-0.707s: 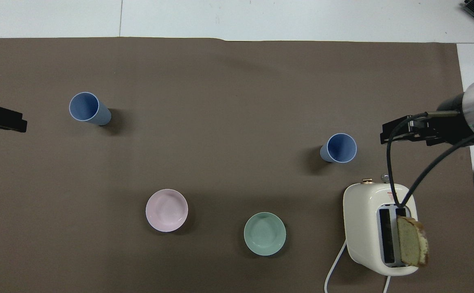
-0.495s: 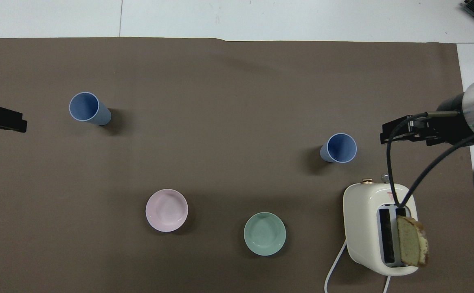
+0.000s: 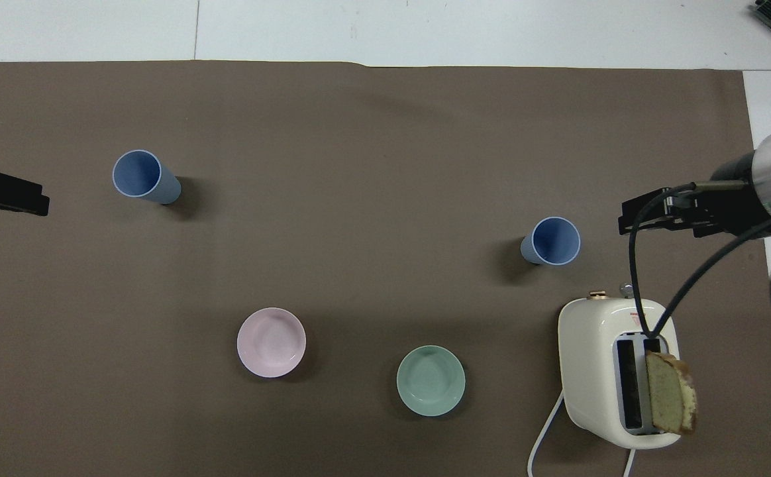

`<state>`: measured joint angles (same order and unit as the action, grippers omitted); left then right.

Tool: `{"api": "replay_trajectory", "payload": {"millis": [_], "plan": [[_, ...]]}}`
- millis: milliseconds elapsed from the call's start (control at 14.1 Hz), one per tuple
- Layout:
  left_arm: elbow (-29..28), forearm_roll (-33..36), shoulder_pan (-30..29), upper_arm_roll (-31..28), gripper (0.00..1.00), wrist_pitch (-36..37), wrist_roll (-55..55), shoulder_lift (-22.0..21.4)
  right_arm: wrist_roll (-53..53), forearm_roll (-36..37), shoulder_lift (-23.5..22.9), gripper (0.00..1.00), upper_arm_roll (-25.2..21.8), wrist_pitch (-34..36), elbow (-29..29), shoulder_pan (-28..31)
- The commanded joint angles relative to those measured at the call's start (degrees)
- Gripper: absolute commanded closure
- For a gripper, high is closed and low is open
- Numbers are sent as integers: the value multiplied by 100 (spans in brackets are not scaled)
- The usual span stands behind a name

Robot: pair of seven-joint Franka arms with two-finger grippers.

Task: Stack blue cups with both arms

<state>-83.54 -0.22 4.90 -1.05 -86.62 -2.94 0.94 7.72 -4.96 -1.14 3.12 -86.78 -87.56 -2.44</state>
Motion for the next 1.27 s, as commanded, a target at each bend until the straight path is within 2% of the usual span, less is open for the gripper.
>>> {"api": "replay_trajectory", "payload": {"millis": [0, 1202], "plan": [[-57, -66, -7, -18, 0, 57, 5, -77, -121, 127, 167, 0, 31, -85, -200, 50], [-110, -75, -60, -26, 0, -338, 4, -77, -121, 127, 167, 0, 31, -85, -200, 50]]}}
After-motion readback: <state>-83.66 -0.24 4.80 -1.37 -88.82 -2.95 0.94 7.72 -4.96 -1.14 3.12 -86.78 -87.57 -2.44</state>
